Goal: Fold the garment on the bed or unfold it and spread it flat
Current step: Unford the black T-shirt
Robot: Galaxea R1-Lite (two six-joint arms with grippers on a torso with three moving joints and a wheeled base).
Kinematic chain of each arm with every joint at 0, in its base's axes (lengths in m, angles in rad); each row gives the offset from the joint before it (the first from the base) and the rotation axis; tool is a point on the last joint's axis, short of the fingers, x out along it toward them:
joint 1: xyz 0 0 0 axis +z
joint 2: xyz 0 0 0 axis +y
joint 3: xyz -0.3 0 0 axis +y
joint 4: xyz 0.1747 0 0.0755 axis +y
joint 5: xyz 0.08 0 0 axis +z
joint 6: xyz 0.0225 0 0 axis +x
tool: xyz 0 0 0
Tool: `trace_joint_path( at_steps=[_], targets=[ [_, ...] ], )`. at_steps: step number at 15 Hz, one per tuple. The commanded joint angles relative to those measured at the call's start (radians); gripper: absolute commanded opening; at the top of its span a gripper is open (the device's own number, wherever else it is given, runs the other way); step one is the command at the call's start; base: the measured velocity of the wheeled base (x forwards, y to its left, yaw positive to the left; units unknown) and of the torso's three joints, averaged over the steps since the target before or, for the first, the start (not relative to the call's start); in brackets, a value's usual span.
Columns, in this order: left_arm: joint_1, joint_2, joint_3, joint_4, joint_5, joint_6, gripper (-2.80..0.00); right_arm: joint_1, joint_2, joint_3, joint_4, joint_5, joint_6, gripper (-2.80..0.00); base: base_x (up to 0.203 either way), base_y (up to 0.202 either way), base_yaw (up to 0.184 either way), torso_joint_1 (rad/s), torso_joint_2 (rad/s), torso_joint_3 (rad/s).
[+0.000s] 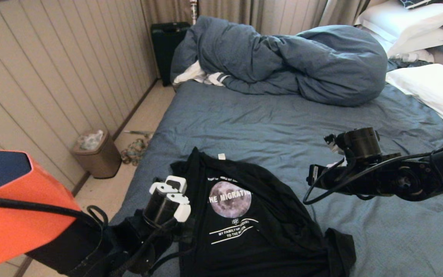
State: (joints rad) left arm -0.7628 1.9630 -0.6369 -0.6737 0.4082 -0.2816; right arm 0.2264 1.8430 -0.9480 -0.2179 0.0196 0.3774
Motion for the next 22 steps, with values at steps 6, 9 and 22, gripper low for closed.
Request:
trace_joint_path(
  at_steps=[6,9,22],
  targets=[
    [0.209,-0.100,-0.188,0.264,-0.242,-0.191,-2.80,0.010,0.155,-0.449,0.246,-0.010,0.052,-2.80,0.000,0.000,0.000,0.000,0.00,0.000],
    [0.257,-0.166,-0.236,0.373,-0.333,-0.244,-2.80,0.013,0.308,-0.694,0.393,-0.017,0.044,-2.80,0.000,0.000,0.000,0.000,0.00,0.000],
    [0.203,-0.161,-0.216,0.408,-0.368,-0.274,-2.80,0.121,0.329,-0.568,0.479,-0.174,-0.083,-2.80,0.000,0.000,0.000,0.000,0.00,0.000]
  ],
)
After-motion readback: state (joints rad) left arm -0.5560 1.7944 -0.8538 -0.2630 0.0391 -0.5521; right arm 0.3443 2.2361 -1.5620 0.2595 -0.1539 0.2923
